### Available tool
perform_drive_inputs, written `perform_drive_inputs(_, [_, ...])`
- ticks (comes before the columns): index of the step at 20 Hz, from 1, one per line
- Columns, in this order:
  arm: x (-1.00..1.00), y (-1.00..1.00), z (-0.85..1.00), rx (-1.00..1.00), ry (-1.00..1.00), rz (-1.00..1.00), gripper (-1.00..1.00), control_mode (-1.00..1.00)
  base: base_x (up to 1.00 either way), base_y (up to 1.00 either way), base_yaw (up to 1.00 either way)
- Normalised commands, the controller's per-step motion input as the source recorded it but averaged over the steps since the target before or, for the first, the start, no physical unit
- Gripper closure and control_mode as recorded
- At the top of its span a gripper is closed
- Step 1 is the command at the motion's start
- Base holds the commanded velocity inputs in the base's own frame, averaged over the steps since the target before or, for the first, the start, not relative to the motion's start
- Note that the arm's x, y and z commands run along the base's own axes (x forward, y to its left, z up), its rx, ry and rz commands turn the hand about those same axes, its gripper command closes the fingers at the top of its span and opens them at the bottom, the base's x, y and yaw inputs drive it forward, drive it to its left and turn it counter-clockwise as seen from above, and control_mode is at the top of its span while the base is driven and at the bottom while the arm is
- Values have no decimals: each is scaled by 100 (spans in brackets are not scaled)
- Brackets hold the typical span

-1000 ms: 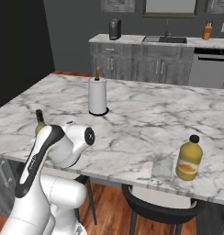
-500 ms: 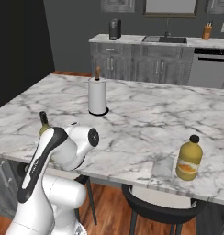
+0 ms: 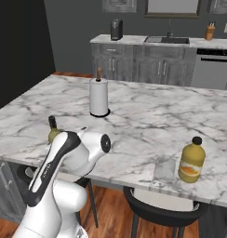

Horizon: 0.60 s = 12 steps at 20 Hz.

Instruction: There is a wine glass and glass cup on the dining counter. Place the wine bottle next to the wine glass and the juice bottle next to the glass cup.

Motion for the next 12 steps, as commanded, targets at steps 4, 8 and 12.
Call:
perform_drive_inputs(4, [32,-23,-12,0,-4,6,100,-100,0,0,0])
perform_drive_inputs(8, [39,-20,-15,-3,-1,1,100,-100,0,0,0])
perform_drive_inputs(12, [37,-17,-14,-1,0,0,100,-100,0,0,0])
